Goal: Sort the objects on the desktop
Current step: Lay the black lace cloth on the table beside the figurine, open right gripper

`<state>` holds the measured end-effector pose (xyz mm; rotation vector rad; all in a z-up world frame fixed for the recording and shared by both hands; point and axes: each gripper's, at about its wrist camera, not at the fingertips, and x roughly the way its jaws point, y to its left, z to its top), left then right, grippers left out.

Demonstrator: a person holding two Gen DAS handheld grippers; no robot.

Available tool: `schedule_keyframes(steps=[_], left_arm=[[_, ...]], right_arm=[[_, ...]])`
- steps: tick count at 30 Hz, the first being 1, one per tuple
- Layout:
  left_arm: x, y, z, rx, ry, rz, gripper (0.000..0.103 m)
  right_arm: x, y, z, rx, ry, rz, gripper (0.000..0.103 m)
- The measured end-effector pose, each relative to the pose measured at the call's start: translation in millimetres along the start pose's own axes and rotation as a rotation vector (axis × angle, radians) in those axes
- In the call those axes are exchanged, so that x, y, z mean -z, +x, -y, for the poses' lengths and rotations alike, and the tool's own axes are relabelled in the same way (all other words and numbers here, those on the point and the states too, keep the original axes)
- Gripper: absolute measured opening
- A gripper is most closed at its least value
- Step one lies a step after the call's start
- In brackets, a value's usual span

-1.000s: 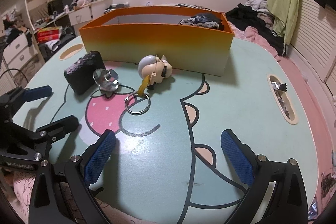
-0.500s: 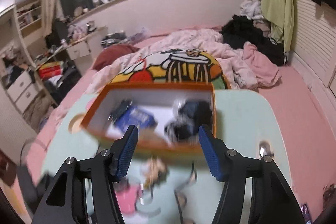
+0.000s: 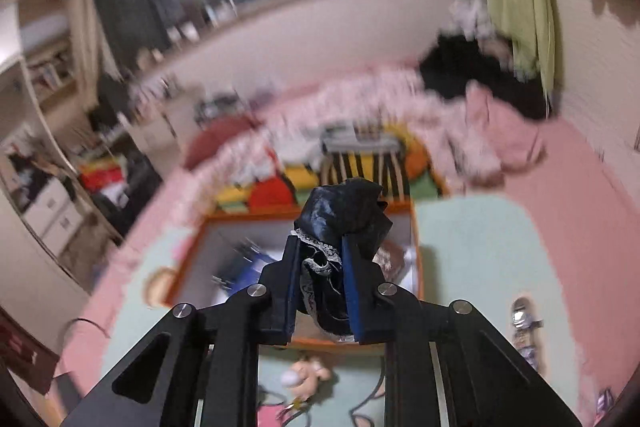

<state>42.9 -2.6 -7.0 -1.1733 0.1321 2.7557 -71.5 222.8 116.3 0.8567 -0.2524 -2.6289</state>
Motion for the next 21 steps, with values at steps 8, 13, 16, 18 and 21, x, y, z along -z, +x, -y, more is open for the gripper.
schedule_keyframes(steps=[8,13,16,18,21], left_arm=[[0,0,0,0.0,0.0,0.0,0.103],[0,0,0,0.0,0.0,0.001,0.103],[0,0,0,0.001,0.0,0.001,0.103],[0,0,1,0.003,-0.001,0.002,0.103],[0,1,2,0.001,-0.001,0.002,0.103]], right_arm=[[80,-28,5,-0.008,-0.003,-0.146,0.02],[109,18,-7,0.027,-0.057,-0.22,0.02],[109,34,-13,-0.02,-0.069,-0.202,0.025],[109,26,-14,-0.068,-0.063,-0.171,0.037],[112,1,-13,-0.057,-0.063,-0.091,0.069]])
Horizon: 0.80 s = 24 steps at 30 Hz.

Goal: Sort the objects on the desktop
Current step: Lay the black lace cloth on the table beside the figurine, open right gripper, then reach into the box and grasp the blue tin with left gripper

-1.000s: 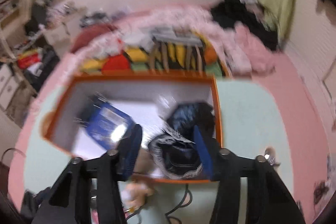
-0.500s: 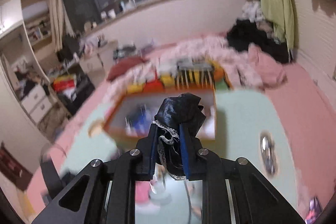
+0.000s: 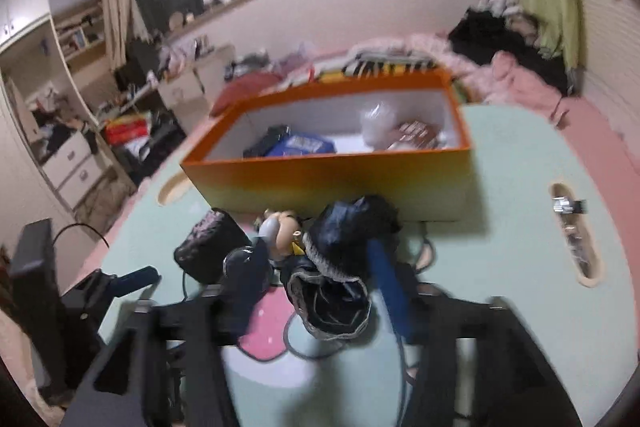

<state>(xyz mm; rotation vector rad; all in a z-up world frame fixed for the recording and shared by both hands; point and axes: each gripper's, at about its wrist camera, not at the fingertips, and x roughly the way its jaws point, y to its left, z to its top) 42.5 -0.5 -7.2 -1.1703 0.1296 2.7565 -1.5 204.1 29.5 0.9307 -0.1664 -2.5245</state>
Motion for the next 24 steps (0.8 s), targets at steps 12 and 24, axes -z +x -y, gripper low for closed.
schedule_keyframes(steps=[12,24], left_arm=[[1,0,-1,-0.006,0.001,0.002,0.103],[1,0,-4,-0.007,0.0,0.003,0.103]], right_arm=[[44,6,-24,0.181,-0.175,-0.146,0.093],[45,16,-17,0.186,-0.164,-0.155,0.097]])
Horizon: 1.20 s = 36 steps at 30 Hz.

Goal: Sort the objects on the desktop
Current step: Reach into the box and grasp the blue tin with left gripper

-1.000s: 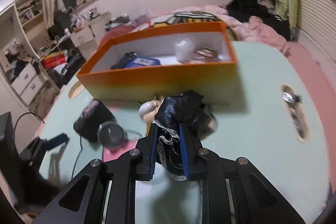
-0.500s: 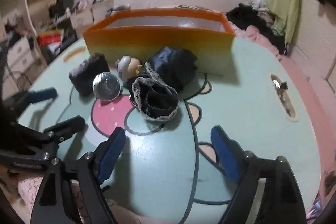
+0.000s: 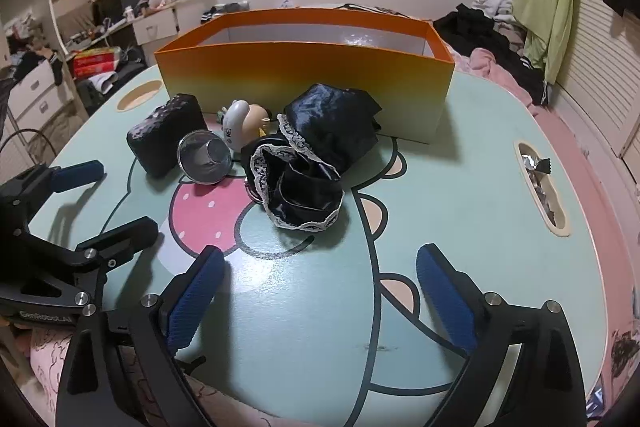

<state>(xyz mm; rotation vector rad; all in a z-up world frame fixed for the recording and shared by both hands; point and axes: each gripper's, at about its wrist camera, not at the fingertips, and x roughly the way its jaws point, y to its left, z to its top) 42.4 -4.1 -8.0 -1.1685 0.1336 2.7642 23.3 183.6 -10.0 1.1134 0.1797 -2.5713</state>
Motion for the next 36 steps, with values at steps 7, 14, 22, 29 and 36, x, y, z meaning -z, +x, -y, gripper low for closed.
schedule_keyframes(steps=[7,14,22,29,36], left_arm=[[0,-1,-2,-0.009,-0.007,-0.003,0.103],[-22,-18,-12,0.028,-0.025,0.03,0.079],[-140,-8,-7,0.161,-0.029,-0.013,0.037],[-194,84,1,0.106,-0.008,-0.327,0.055],[-198,124,13,0.024,0.071,-0.411,0.062]], right_arm=[[-3,3,4,-0.002,-0.001,-0.003,0.099],[-5,5,5,-0.008,-0.001,-0.005,0.101],[-4,4,5,-0.01,-0.002,-0.005,0.102],[-3,2,4,-0.011,-0.003,-0.005,0.102],[-3,2,4,-0.011,-0.002,-0.006,0.102]])
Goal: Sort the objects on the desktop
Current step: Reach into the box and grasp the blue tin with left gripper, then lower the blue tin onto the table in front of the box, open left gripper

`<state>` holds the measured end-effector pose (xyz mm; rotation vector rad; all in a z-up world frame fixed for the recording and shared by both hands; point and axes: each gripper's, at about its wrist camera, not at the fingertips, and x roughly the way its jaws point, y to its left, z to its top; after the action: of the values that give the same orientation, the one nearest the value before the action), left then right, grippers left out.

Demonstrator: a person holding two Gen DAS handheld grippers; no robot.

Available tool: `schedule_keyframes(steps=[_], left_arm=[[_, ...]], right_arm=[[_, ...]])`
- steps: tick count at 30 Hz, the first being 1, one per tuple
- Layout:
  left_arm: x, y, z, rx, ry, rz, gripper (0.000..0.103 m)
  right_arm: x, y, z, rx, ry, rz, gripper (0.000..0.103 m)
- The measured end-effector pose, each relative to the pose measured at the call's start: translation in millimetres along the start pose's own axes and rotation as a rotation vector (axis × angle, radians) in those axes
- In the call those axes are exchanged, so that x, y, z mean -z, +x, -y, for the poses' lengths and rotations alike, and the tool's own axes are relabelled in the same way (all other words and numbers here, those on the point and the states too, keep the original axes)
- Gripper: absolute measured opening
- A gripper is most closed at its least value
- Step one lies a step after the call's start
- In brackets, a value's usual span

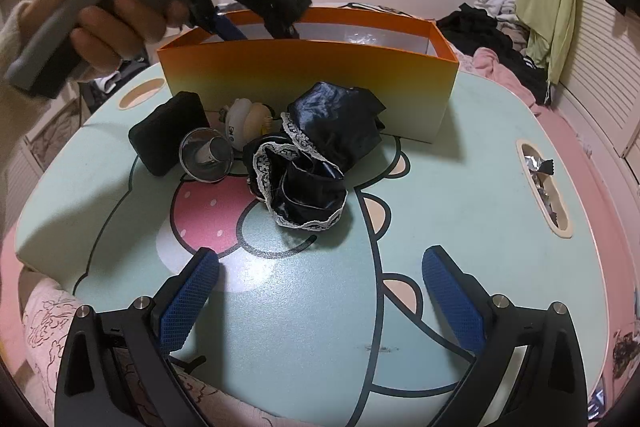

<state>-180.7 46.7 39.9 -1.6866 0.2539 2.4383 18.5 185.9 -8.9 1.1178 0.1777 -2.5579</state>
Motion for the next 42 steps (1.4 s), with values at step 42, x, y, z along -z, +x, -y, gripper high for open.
schedule_keyframes(steps=[42], left_arm=[[164,-38,-62,0.167,-0.214,0.312,0.066]], right_arm=[[1,-3,-5,-0.002,-0.001,-0.005,0.102]])
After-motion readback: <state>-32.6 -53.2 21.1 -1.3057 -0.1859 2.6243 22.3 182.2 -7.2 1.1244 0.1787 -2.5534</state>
